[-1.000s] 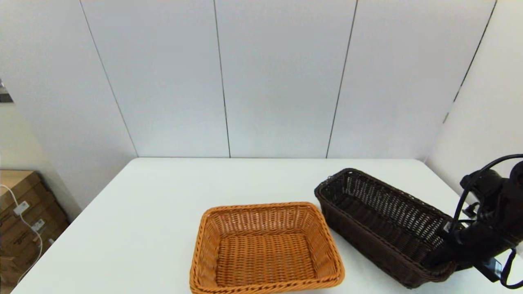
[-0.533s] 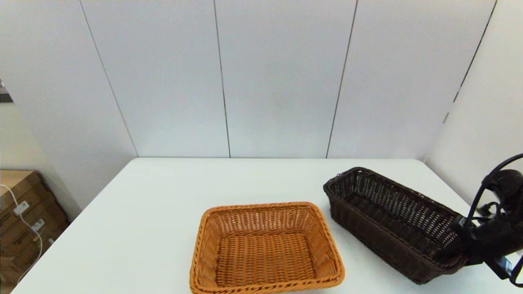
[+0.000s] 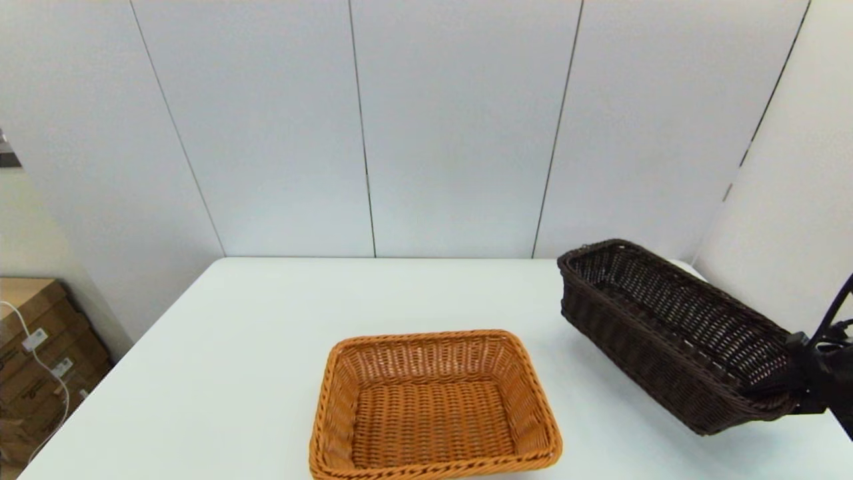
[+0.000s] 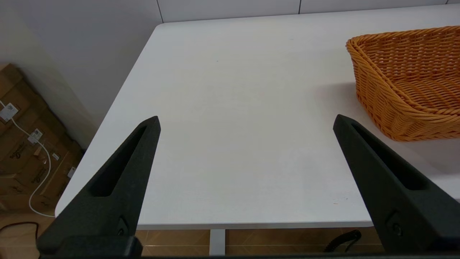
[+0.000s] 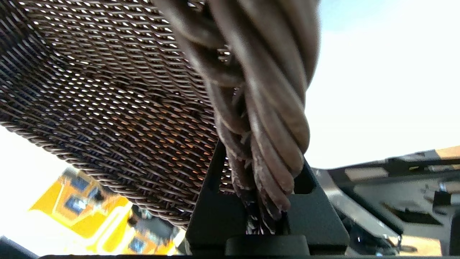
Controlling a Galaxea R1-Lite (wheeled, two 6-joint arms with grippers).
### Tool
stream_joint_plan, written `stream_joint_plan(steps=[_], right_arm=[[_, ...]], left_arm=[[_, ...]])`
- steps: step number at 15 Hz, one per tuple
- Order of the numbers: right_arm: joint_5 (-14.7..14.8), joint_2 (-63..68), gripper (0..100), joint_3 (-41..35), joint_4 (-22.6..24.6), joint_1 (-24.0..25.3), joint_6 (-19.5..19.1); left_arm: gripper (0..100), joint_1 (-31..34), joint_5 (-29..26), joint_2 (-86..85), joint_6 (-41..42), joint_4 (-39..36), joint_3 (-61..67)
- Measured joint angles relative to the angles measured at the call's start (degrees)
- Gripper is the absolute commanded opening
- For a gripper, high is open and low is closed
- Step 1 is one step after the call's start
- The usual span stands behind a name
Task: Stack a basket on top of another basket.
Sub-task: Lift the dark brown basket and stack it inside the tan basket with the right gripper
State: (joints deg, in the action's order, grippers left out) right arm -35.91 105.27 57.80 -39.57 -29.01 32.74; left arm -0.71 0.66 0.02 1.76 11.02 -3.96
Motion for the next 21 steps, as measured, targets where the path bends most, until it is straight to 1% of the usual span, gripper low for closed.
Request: stream_joint_plan(steps=[1, 3, 5, 6, 8, 10, 12, 14, 16, 19, 21], right_arm=[[-0.77, -0.5, 0, 0.52, -1.11, -0.65, -1.18], [-0.88, -2.04, 0, 0.91, -4.25, -1.0, -4.3], [-0.94, -4.78, 0, 1.84, -9.26, -0.61, -8.61], [-0.85, -6.4, 0, 2.65, -12.06, 0.05, -9.96], [-0.09, -9.65, 0, 4.28, -17.35, 3.27, -12.32], [0.28, -12.37, 0, 6.4, -21.92, 7.69, -13.26], [0.63, -14.34, 0, 9.05, -25.81, 12.9, -13.18], [1.55, -15.56, 0, 11.72, -28.56, 18.71, -12.37], [3.23, -16.13, 0, 14.47, -29.64, 25.62, -9.7], [5.33, -14.86, 0, 19.87, -29.94, 36.01, -5.35], [7.78, -12.13, 0, 23.58, -29.92, 41.87, -2.99]], left_arm=[[100, 0.0, 0.02, 0.0, 0.0, -0.02, 0.0], [100, 0.0, 0.0, 0.0, 0.02, -0.02, 0.0], [100, 0.0, 0.02, 0.0, -0.02, 0.0, 0.0], [100, 0.0, 0.02, 0.0, 0.0, 0.0, 0.0], [100, 0.0, 0.0, 0.0, 0.0, -0.02, 0.0], [100, 0.0, 0.0, 0.0, 0.02, 0.0, 0.0], [100, 0.0, 0.0, 0.0, -0.02, 0.0, 0.0], [100, 0.0, 0.02, 0.0, 0.0, 0.0, 0.0], [100, 0.0, 0.02, 0.0, -0.02, -0.06, 0.0], [100, 0.0, 0.05, 0.0, 0.0, -0.02, 0.0], [100, 0.0, 0.02, 0.0, -0.09, -0.02, 0.0]])
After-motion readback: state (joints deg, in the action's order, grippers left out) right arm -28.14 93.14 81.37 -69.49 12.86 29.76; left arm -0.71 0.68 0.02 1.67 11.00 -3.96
